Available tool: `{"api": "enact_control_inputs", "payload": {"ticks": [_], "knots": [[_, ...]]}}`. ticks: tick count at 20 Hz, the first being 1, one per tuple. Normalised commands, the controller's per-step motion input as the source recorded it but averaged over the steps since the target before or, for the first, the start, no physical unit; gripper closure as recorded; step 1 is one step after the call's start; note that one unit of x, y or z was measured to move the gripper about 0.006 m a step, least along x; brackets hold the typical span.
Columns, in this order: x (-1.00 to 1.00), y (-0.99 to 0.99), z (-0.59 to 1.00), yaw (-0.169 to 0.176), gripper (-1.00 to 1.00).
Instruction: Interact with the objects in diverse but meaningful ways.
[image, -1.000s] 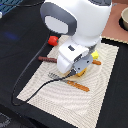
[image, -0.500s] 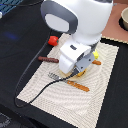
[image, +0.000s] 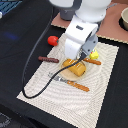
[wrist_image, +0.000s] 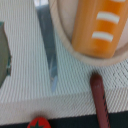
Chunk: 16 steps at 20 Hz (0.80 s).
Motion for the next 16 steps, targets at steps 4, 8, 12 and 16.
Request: {"api": "enact_control_inputs", "payload": {"ticks": [4, 8, 12, 16], "knots": [[-1.0, 0.27, 0.0, 0.074, -1.0], [-1.0, 0.2, 0.0, 0.076, -1.0], [-1.0, 0.18, 0.0, 0.074, -1.0], [-1.0, 0.13, -0.06, 0.071, -1.0]]}}
